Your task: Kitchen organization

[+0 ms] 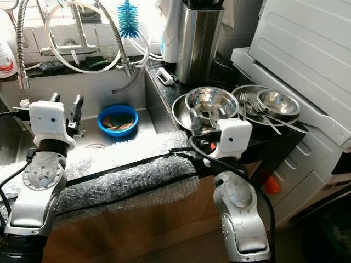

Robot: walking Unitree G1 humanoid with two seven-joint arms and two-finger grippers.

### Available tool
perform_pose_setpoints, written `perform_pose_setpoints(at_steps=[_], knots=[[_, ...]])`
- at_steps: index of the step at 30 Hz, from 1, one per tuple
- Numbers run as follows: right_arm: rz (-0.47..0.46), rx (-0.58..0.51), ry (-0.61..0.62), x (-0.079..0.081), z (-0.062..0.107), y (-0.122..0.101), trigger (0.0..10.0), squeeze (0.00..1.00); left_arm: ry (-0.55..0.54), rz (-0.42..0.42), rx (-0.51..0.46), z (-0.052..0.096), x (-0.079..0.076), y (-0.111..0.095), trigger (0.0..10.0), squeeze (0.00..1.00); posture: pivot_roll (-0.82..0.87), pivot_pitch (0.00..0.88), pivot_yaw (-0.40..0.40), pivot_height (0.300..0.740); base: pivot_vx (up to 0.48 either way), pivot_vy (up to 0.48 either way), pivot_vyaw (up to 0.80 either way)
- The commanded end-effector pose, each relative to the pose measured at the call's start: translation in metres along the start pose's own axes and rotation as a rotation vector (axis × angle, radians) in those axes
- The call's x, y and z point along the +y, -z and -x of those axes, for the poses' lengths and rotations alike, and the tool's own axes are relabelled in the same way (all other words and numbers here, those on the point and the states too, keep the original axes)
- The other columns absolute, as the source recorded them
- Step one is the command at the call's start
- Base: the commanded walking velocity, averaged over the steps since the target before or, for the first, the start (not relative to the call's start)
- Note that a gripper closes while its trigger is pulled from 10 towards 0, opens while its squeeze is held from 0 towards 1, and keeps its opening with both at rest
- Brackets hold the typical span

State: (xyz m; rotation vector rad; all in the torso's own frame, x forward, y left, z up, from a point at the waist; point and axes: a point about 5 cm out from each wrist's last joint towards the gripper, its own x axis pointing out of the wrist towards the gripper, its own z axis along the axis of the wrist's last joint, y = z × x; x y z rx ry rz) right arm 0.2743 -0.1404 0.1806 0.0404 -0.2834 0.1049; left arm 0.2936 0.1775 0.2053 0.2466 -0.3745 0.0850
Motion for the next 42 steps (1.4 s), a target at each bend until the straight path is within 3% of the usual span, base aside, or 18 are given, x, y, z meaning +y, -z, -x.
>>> perform_pose_setpoints(at_steps=[1,2,9,14,21,42], knots=[[0.011,-0.019,0.035,-0.005,-0.001,-0.004,10.0,0.82,0.013,0.002,0.004,0.001,-0.003,0.001,10.0,0.0,-0.1,0.0,-0.061,0.74,0.0,0.0,0.0],[0.013,-0.004,0.041,-0.006,0.0,-0.002,10.0,0.0,0.014,0.003,0.006,0.001,-0.003,0.001,10.0,0.0,-0.1,0.0,-0.063,0.74,0.0,0.0,0.0],[0.035,0.069,0.04,-0.007,0.002,0.011,10.0,0.0,0.02,0.005,0.01,0.001,-0.005,0.002,10.0,0.0,-0.09,0.0,-0.065,0.74,0.0,0.0,0.0],[0.01,0.061,-0.033,0.002,0.001,0.009,10.0,0.0,0.026,0.01,0.002,0.0,-0.006,-0.001,10.0,0.0,-0.09,0.0,-0.066,0.74,0.0,0.0,0.0],[0.041,0.138,-0.003,-0.004,0.001,0.021,10.0,0.0,0.042,0.009,0.012,0.001,-0.009,0.002,10.0,0.0,-0.09,0.0,-0.066,0.74,0.0,0.0,0.0],[0.071,0.179,0.027,-0.007,-0.009,0.024,10.0,0.0,0.05,0.015,0.039,0.003,-0.012,0.007,10.0,0.0,-0.09,0.0,-0.068,0.74,0.0,0.0,0.0]])
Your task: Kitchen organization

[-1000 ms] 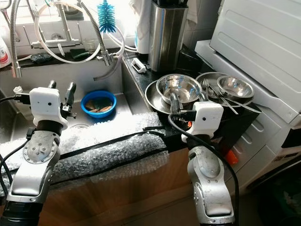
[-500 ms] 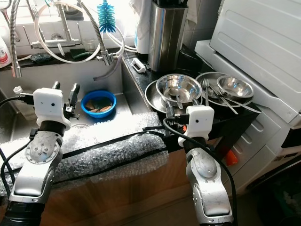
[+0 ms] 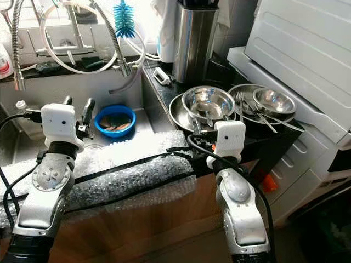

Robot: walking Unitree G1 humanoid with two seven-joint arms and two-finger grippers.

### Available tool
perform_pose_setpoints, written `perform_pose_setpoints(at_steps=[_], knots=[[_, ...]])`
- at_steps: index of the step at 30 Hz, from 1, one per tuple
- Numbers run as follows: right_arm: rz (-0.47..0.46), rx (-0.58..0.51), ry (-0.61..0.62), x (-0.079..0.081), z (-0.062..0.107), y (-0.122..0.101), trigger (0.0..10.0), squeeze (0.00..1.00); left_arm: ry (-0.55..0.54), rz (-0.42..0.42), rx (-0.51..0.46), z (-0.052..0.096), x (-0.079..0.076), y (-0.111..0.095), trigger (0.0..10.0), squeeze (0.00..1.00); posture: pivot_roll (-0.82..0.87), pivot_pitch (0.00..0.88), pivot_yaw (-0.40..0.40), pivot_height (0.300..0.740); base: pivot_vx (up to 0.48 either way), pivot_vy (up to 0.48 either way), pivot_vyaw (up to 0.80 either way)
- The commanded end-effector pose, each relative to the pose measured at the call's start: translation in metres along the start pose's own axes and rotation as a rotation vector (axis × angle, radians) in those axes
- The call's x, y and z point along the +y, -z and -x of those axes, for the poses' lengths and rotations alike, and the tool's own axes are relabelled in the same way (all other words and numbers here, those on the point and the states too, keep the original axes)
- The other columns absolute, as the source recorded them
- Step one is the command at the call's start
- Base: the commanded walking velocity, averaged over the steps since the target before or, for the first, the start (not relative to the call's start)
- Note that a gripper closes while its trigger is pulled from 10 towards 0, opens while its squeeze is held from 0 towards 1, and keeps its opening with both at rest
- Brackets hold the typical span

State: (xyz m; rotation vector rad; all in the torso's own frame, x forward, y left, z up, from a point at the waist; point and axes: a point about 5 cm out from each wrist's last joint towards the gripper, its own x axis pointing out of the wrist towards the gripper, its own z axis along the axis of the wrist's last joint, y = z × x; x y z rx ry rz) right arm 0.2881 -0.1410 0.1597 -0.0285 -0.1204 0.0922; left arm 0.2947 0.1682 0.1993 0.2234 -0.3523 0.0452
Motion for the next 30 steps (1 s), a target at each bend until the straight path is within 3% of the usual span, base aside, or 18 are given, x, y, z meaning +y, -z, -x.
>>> perform_pose_setpoints(at_steps=[1,5,6,8,9,13,14,29,30], knots=[[0.013,0.02,0.024,-0.004,-0.002,0.001,10.0,0.0,0.013,-0.015,0.02,0.001,-0.002,0.004,10.0,0.0,-0.09,0.0,-0.068,0.74,0.0,0.0,0.0],[0.028,0.057,0.043,-0.007,-0.003,0.007,10.0,0.0,0.012,-0.016,0.021,0.001,-0.001,0.004,10.0,0.0,-0.09,0.0,-0.068,0.74,0.0,0.0,0.0],[0.031,0.073,0.051,-0.008,-0.003,0.01,5.6,0.0,0.013,-0.017,0.023,0.001,-0.001,0.005,10.0,0.0,-0.09,0.0,-0.067,0.74,0.0,0.0,0.0],[0.031,0.076,0.053,-0.008,-0.003,0.01,5.6,0.0,0.013,-0.017,0.023,0.001,-0.001,0.005,10.0,0.0,-0.09,0.0,-0.067,0.74,0.0,0.0,0.0],[0.032,0.078,0.054,-0.008,-0.004,0.01,3.6,0.0,0.015,-0.017,0.024,0.001,-0.002,0.005,10.0,0.0,-0.09,0.0,-0.067,0.74,0.0,0.0,0.0],[0.033,0.084,0.056,-0.009,-0.004,0.011,4.4,0.0,0.016,-0.016,0.023,0.001,-0.002,0.005,10.0,0.0,-0.09,0.0,-0.068,0.74,0.0,0.0,0.0],[0.036,0.088,0.06,-0.009,-0.004,0.012,10.0,0.0,0.015,-0.016,0.023,0.001,-0.002,0.005,10.0,0.0,-0.09,0.0,-0.069,0.74,0.0,0.0,0.0],[0.032,0.089,0.059,-0.008,-0.006,0.011,10.0,0.0,0.013,-0.018,0.023,0.001,-0.002,0.005,10.0,0.0,-0.09,0.0,-0.07,0.74,0.0,0.0,0.0],[0.032,0.089,0.059,-0.008,-0.006,0.012,9.4,0.0,0.014,-0.018,0.023,0.001,-0.002,0.005,10.0,0.0,-0.09,0.0,-0.07,0.74,0.0,0.0,0.0]])
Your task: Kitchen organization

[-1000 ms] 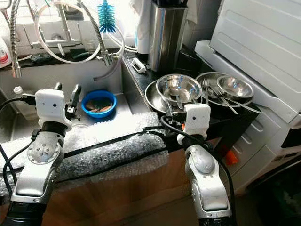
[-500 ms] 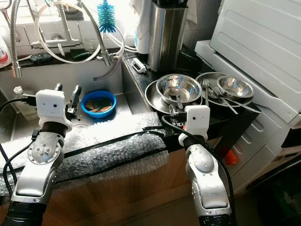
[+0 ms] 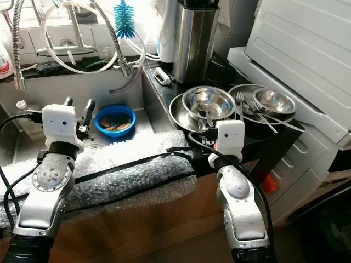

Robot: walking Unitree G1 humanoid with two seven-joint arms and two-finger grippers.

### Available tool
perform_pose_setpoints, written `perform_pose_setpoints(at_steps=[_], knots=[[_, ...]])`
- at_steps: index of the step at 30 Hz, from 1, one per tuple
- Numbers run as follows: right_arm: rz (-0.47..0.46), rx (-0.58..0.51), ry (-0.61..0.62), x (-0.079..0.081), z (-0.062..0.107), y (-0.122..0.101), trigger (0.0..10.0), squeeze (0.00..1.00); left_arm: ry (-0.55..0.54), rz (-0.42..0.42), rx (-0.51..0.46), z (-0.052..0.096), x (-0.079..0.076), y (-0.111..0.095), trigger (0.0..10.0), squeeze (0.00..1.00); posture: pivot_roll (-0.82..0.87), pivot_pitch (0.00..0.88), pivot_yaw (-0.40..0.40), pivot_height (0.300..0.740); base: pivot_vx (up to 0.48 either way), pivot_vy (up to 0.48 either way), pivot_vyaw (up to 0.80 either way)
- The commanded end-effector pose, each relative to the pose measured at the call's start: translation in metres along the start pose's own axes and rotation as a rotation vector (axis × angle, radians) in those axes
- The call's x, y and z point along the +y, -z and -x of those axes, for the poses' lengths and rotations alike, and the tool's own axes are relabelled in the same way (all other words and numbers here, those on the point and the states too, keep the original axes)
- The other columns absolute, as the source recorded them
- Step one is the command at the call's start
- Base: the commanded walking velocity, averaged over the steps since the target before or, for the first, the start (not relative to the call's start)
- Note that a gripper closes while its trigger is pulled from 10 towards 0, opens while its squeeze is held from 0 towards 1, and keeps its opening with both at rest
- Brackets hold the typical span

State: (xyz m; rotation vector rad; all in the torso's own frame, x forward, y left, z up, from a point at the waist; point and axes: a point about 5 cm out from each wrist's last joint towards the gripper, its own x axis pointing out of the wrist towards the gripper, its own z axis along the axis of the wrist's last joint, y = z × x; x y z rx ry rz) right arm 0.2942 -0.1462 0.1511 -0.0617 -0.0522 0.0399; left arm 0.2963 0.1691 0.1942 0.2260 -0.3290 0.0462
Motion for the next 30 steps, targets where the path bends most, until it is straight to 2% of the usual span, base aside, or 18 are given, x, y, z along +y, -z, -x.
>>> perform_pose_setpoints(at_steps=[1,2,3,4,30], knots=[[-0.002,0.02,0.008,-0.0023,-0.002,0.0022,6.5,0.0,0.012,-0.015,0.0,0.0009,-0.0018,-0.0001,10.0,0.0,-0.09,0.0,-0.07,0.74,0.0,0.0,0.0],[-0.002,0.021,0.007,-0.0022,-0.002,0.0023,4.3,0.0,0.012,-0.016,0.0,0.0008,-0.0018,-0.0001,10.0,0.0,-0.09,0.0,-0.07,0.74,0.0,0.0,0.0],[-0.002,0.021,0.007,-0.0022,-0.002,0.0023,4.3,0.0,0.012,-0.016,0.0,0.0008,-0.0018,-0.0001,10.0,0.0,-0.09,0.0,-0.07,0.74,0.0,0.0,0.0],[-0.005,0.021,0.008,-0.0022,-0.002,0.0025,0.0,0.0,0.012,-0.016,0.001,0.0008,-0.002,0.0001,10.0,0.0,-0.09,0.0,-0.07,0.74,0.0,0.0,0.0],[-0.004,0.028,0.007,-0.0022,-0.0017,0.0031,0.0,0.0,0.03,-0.021,0.012,0.0002,-0.0062,0.0021,10.0,0.0,-0.09,0.0,-0.073,0.74,0.0,0.0,0.0]])
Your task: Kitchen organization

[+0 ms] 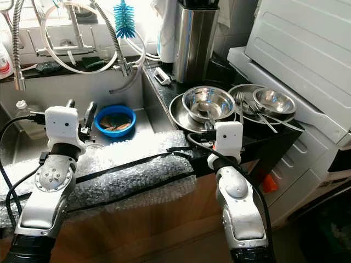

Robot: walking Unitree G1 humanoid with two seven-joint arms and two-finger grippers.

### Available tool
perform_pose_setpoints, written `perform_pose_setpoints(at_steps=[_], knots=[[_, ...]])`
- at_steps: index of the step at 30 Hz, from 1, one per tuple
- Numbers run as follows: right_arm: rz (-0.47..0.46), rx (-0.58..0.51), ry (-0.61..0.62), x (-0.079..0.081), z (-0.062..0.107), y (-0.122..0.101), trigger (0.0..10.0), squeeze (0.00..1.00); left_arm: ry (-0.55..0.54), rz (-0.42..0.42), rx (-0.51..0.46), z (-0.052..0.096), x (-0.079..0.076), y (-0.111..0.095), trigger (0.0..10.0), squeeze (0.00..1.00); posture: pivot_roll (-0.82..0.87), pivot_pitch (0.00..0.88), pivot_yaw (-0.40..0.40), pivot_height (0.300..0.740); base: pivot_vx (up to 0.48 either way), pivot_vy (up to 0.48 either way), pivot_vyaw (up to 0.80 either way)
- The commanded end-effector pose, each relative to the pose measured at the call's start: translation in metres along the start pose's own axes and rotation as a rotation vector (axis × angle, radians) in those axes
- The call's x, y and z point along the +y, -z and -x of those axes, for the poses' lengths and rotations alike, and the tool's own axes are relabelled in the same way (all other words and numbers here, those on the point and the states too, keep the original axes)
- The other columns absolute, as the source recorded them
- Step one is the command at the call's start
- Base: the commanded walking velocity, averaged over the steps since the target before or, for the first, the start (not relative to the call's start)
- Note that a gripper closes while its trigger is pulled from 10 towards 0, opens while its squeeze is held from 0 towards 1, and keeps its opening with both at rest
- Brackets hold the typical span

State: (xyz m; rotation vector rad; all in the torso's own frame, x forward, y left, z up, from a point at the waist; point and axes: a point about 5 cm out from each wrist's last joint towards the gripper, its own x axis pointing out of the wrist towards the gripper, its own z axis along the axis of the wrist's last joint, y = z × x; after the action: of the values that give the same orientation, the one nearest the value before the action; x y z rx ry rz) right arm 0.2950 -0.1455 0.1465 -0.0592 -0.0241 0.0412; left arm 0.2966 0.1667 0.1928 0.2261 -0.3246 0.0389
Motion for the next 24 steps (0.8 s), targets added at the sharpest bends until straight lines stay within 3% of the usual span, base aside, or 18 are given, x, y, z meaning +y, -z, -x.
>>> perform_pose_setpoints(at_steps=[1,12,20,22,23,24], knots=[[-0.001,0.0,0.009,-0.003,-0.001,-0.001,0.0,0.0,0.022,-0.023,0.008,0.0,-0.004,0.001,10.0,0.0,-0.09,0.0,-0.073,0.74,0.0,0.0,0.0],[-0.01,-0.025,-0.004,-0.001,-0.001,-0.006,0.0,0.0,0.024,-0.026,0.004,0.0,-0.004,0.001,10.0,0.0,-0.09,0.0,-0.075,0.74,0.0,0.0,0.0],[-0.037,-0.12,-0.008,-0.001,-0.003,-0.021,0.2,0.0,0.021,-0.025,0.002,-0.001,-0.004,0.001,10.0,0.0,-0.09,0.0,-0.076,0.74,0.0,0.0,0.0],[-0.045,-0.15,-0.02,0.001,-0.003,-0.026,4.1,0.0,0.019,-0.025,0.001,-0.001,-0.004,0.0,10.0,0.0,-0.09,0.0,-0.076,0.74,0.0,0.0,0.0],[-0.046,-0.156,-0.023,0.001,-0.003,-0.027,4.1,0.0,0.019,-0.025,0.001,-0.001,-0.004,0.0,10.0,0.0,-0.09,0.0,-0.076,0.74,0.0,0.0,0.0],[-0.046,-0.16,-0.023,0.002,-0.003,-0.028,10.0,0.0,0.02,-0.025,0.001,-0.001,-0.004,0.0,10.0,0.0,-0.09,0.0,-0.076,0.74,0.0,0.0,0.0]])
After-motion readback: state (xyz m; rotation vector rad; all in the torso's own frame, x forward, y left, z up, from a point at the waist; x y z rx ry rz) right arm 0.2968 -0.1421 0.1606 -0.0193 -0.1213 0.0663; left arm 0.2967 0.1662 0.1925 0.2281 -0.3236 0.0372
